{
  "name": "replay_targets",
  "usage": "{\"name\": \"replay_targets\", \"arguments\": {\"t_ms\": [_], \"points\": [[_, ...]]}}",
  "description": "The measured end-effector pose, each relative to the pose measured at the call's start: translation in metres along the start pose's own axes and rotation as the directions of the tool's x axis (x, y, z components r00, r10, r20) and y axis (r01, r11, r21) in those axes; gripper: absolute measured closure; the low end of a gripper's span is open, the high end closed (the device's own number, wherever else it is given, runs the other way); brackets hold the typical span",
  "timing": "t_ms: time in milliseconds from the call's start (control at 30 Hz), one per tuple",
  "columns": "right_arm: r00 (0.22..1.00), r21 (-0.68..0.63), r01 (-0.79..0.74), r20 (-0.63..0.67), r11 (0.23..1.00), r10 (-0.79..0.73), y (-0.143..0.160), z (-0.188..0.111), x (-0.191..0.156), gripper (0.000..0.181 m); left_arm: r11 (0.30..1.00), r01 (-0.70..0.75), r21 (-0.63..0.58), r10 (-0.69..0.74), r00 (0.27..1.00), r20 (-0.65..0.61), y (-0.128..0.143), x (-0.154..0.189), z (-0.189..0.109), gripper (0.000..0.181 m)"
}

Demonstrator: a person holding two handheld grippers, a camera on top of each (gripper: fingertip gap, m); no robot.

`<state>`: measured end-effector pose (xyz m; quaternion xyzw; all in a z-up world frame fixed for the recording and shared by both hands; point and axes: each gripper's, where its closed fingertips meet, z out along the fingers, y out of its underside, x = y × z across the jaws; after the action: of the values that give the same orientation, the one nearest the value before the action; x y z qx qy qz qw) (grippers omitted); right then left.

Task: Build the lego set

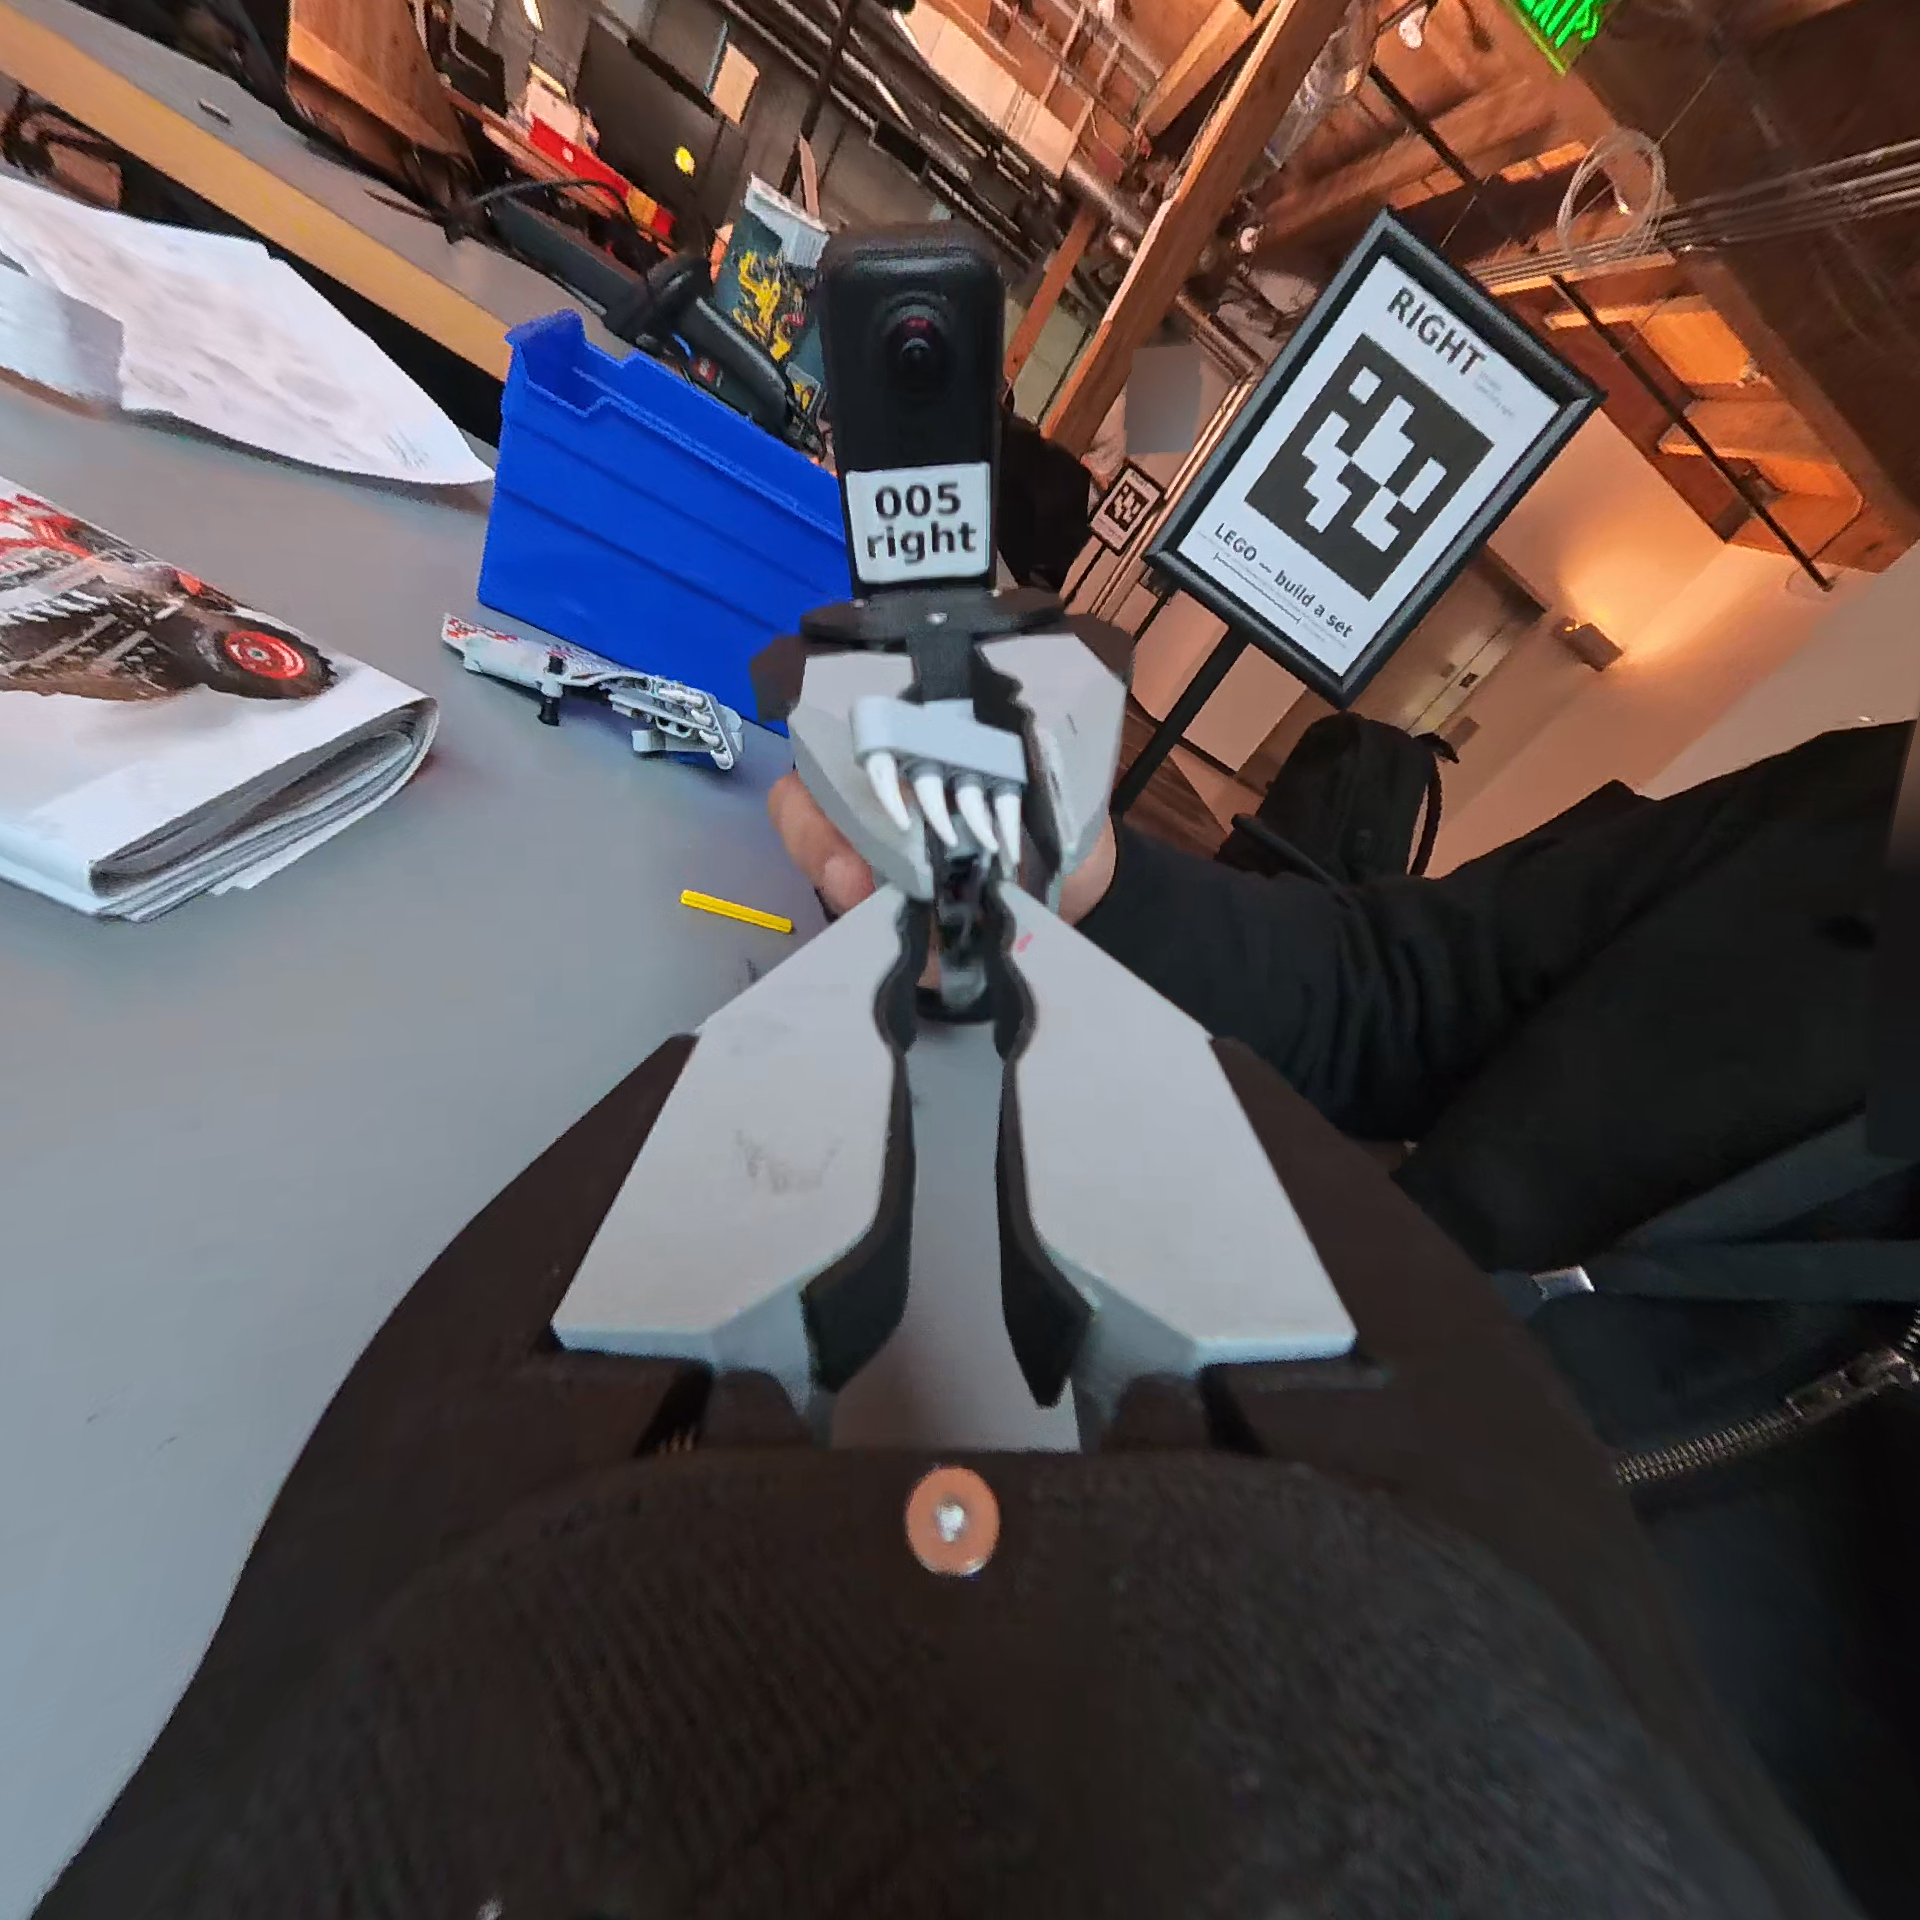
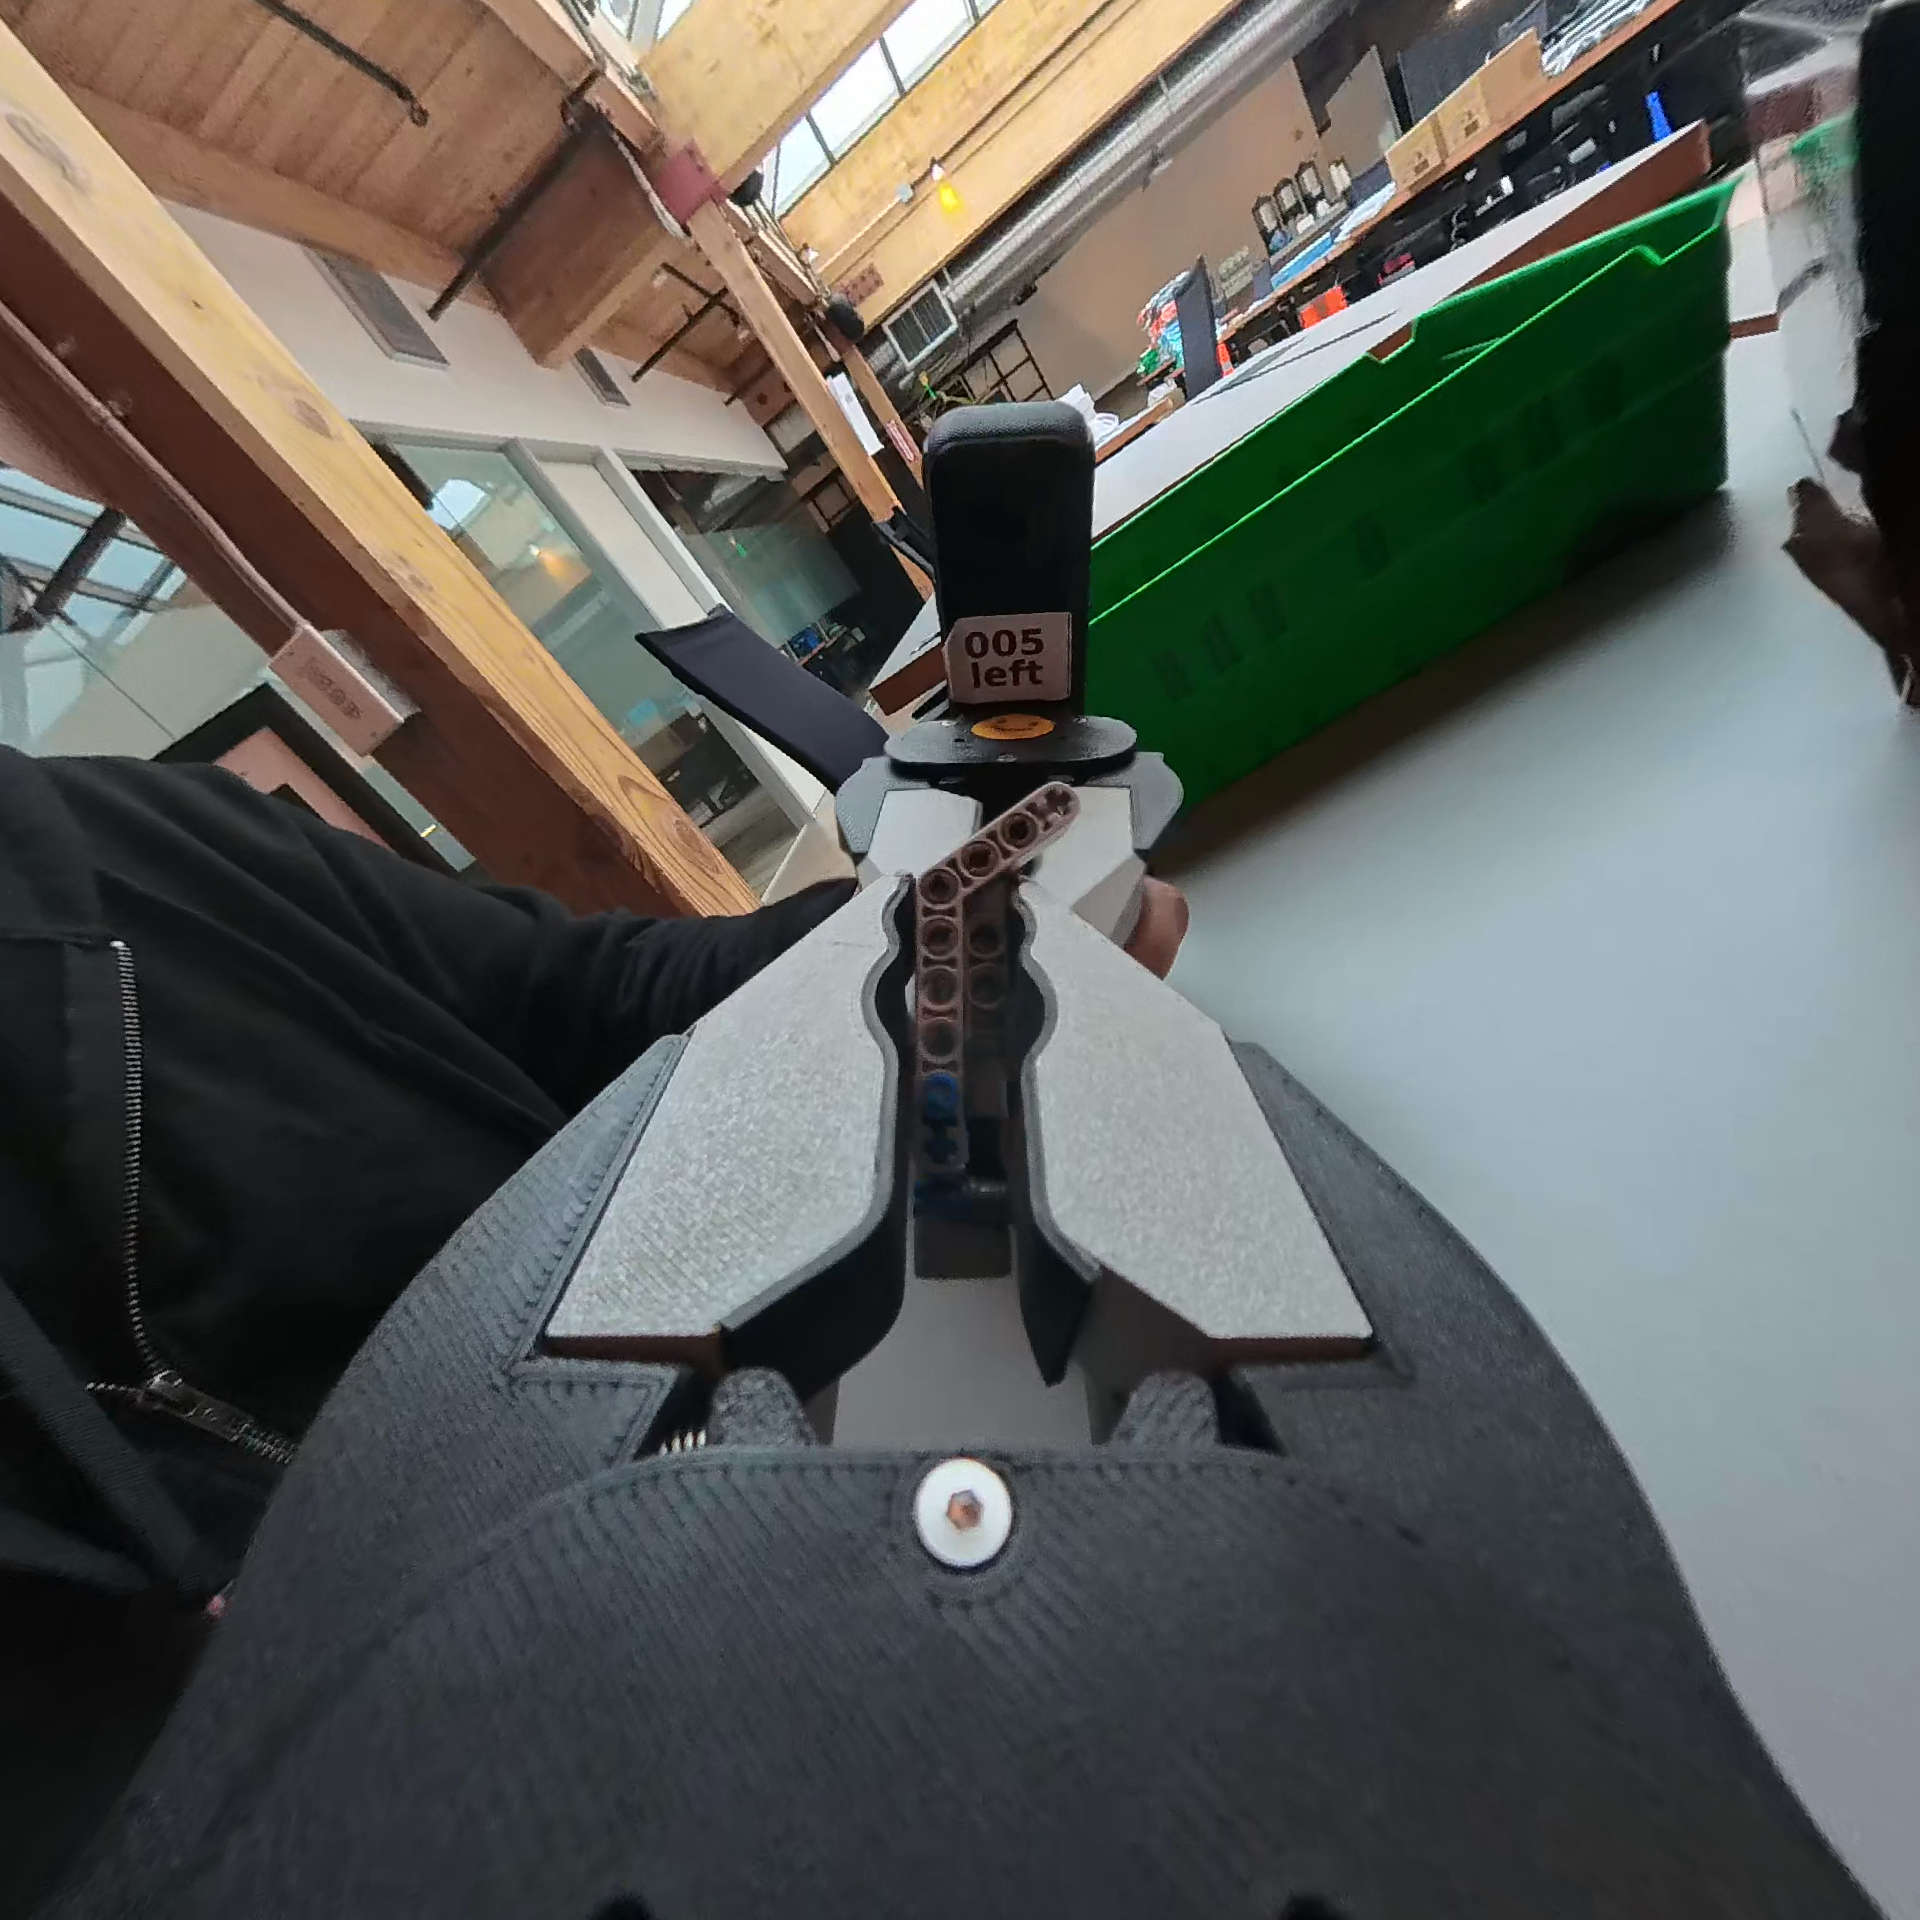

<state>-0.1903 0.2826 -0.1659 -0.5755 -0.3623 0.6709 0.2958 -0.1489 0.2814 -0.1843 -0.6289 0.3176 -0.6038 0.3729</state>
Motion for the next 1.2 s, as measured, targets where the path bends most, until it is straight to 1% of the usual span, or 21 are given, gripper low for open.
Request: {"name": "replay_targets", "arguments": {"t_ms": [133, 233, 267, 300, 333, 367, 433, 533, 600, 667, 867, 1033, 1100, 1167, 1200], "points": [[1.000, 0.019, 0.006, -0.005, 1.000, -0.005, -0.004, -0.002, 0.000, 0.168, 0.999, -0.036, 0.018, 0.035, 0.999, 0.012, -0.003, 0.001, 0.002, 0.177], [1.000, 0.100, 0.013, -0.003, 0.995, -0.013, -0.020, -0.016, -0.002, 0.161, 0.997, -0.025, 0.066, 0.024, 1.000, 0.017, -0.010, -0.001, -0.005, 0.177], [1.000, 0.133, 0.010, 0.001, 0.991, -0.010, -0.025, -0.022, -0.002, 0.159, 0.996, -0.014, 0.089, 0.012, 1.000, 0.019, -0.014, -0.002, -0.008, 0.180], [1.000, 0.159, 0.009, -0.009, 0.987, -0.008, -0.029, -0.027, 0.000, 0.160, 0.994, -0.007, 0.113, 0.005, 1.000, 0.021, -0.017, -0.004, -0.012, 0.181], [1.000, 0.167, 0.006, -0.028, 0.986, -0.001, -0.029, -0.030, 0.004, 0.166, 0.991, -0.006, 0.132, 0.003, 1.000, 0.020, -0.021, -0.004, -0.015, 0.181], [0.999, 0.162, 0.005, -0.036, 0.987, 0.000, -0.028, -0.031, 0.006, 0.169, 0.989, -0.004, 0.146, 0.001, 1.000, 0.016, -0.023, -0.004, -0.017, 0.181], [0.999, 0.143, 0.016, -0.035, 0.990, -0.011, -0.025, -0.028, 0.004, 0.169, 0.988, -0.008, 0.153, 0.001, 0.999, 0.046, -0.024, -0.008, -0.019, 0.181], [0.994, 0.069, 0.052, -0.103, 0.996, -0.045, -0.013, -0.022, 0.012, 0.174, 0.984, -0.011, 0.175, 0.002, 0.999, 0.049, -0.027, -0.008, -0.021, 0.181], [0.991, 0.057, 0.070, -0.120, 0.996, -0.062, -0.012, -0.022, 0.014, 0.171, 0.982, -0.001, 0.191, -0.007, 0.999, 0.044, -0.029, -0.008, -0.024, 0.181], [0.993, 0.065, 0.071, -0.102, 0.995, -0.064, -0.013, -0.022, 0.011, 0.177, 0.977, 0.023, 0.214, -0.030, 0.999, 0.028, -0.032, -0.008, -0.026, 0.181], [0.997, 0.086, 0.055, -0.058, 0.995, -0.050, -0.016, -0.022, 0.005, 0.178, 0.975, -0.013, 0.222, 0.007, 1.000, 0.029, -0.034, -0.004, -0.023, 0.181], [0.999, 0.021, 0.042, -0.019, 0.999, -0.041, -0.005, -0.015, 0.000, 0.177, 0.967, 0.010, 0.256, -0.005, 1.000, -0.018, -0.039, 0.001, -0.024, 0.181], [0.998, 0.024, 0.053, -0.022, 0.998, -0.053, -0.006, -0.016, -0.001, 0.177, 0.965, 0.020, 0.260, -0.013, 0.999, -0.029, -0.039, 0.002, -0.024, 0.181], [0.999, 0.042, 0.046, 0.001, 0.998, -0.046, -0.009, -0.016, -0.005, 0.177, 0.968, 0.035, 0.248, -0.021, 0.998, -0.060, -0.038, 0.006, -0.024, 0.181], [0.999, 0.051, 0.046, -0.005, 0.998, -0.046, -0.010, -0.017, -0.004, 0.177, 0.968, 0.013, 0.251, -0.002, 0.999, -0.040, -0.038, 0.005, -0.025, 0.181]]}}
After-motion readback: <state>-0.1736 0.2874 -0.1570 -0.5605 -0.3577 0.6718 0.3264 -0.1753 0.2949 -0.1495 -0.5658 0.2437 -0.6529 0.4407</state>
